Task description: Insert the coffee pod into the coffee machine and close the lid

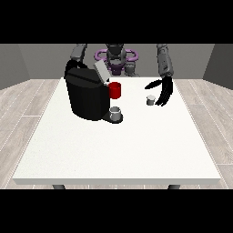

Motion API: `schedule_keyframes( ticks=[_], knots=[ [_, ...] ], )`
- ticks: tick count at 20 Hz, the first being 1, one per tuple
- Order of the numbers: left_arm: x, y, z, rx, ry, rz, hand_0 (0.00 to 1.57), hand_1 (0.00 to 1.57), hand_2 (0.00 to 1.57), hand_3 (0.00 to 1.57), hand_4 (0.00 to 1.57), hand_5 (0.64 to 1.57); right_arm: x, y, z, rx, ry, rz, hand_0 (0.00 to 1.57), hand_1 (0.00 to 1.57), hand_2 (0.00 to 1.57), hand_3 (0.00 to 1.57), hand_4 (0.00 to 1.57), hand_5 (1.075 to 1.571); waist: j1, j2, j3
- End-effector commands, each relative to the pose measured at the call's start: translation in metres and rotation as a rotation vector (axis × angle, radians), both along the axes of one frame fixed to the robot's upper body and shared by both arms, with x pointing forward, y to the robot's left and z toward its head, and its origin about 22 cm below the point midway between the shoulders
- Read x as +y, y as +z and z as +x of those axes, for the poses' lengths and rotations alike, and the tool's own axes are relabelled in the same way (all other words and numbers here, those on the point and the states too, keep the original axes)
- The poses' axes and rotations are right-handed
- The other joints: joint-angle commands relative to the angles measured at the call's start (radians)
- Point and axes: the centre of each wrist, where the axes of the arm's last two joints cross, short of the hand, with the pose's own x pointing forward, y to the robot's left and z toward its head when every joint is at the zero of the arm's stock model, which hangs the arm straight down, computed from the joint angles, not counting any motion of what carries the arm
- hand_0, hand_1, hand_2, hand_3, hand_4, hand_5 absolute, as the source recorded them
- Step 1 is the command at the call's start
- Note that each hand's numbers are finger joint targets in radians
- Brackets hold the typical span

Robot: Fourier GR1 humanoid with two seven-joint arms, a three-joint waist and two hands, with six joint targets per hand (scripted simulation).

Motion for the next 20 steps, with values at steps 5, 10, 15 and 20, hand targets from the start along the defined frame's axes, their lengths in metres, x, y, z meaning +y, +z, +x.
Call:
schedule_keyframes(
  ticks=[5, 10, 15, 20],
  knots=[
    [-0.001, -0.006, 0.004, -0.01, -0.03, 0.185, 0.57, 0.57, 0.7, 0.41, 0.0, 1.571, 0.004, 0.003, 0.004, -0.032, 0.017, 0.003, 0.0, 0.0, 0.0, 0.0, 0.43, 1.571, -0.026, 0.037, 0.0001],
    [-0.009, -0.013, 0.006, -0.017, -0.035, 0.249, 0.67, 0.67, 0.81, 0.55, 0.0, 1.571, 0.008, 0.001, 0.004, 0.021, 0.006, 0.005, 0.0, 0.0, 0.0, 0.0, 0.49, 1.571, -0.016, 0.007, 0.0],
    [0.016, -0.006, 0.007, -0.119, 0.029, 0.257, 0.77, 0.77, 0.92, 0.69, 0.35, 1.571, 0.005, 0.016, -0.002, -0.025, 0.039, 0.018, 0.0, 0.0, 0.0, 0.0, 0.5, 1.571, -0.047, 0.034, -0.0003],
    [0.011, -0.011, 0.007, -0.152, -0.001, 0.336, 0.97, 0.97, 1.09, 0.86, 0.32, 1.571, -0.003, 0.014, 0.002, -0.045, 0.038, 0.044, 0.0, 0.0, 0.0, 0.0, 0.52, 1.571, -0.047, 0.063, -0.0002]
  ],
)
